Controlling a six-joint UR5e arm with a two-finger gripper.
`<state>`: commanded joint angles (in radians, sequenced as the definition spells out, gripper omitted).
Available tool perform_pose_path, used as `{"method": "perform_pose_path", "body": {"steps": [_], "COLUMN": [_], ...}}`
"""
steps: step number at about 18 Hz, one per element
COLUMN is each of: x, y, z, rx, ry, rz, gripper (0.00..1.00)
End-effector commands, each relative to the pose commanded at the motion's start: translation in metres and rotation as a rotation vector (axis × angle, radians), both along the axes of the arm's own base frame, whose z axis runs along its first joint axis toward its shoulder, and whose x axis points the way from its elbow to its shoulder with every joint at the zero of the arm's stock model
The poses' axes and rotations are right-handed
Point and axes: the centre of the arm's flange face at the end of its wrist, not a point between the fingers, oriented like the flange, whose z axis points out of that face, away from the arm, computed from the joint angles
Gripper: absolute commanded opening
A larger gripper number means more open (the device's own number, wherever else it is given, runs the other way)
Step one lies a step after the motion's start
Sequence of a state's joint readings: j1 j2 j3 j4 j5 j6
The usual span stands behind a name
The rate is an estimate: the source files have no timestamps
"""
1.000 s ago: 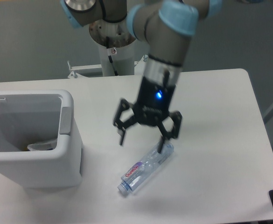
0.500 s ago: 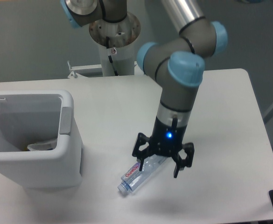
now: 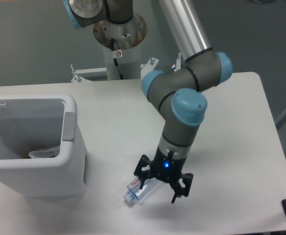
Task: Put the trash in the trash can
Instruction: 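Rotate the gripper to align with the bottle and close on it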
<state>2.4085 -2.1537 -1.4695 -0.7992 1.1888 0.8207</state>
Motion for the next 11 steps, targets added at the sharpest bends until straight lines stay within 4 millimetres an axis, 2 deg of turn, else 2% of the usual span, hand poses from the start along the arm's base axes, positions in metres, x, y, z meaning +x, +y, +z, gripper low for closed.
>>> {"method": "perform_pose_path", "body": {"steps": [3,6,8,11], "x": [0.019,0.024,0.040,0.044], "y": [0.007,0.009,0.022,0.024], "z": [-0.017,-0.031,-0.040,-0.048], "rx": [-0.019,-0.068,-0.110,-0.126], "ry": [-0.020,-0.002,0.040,0.045], "rz": [-0.026,-0.028,-0.061,-0.069], "gripper": [1.00,1.00,1.00,1.00]}}
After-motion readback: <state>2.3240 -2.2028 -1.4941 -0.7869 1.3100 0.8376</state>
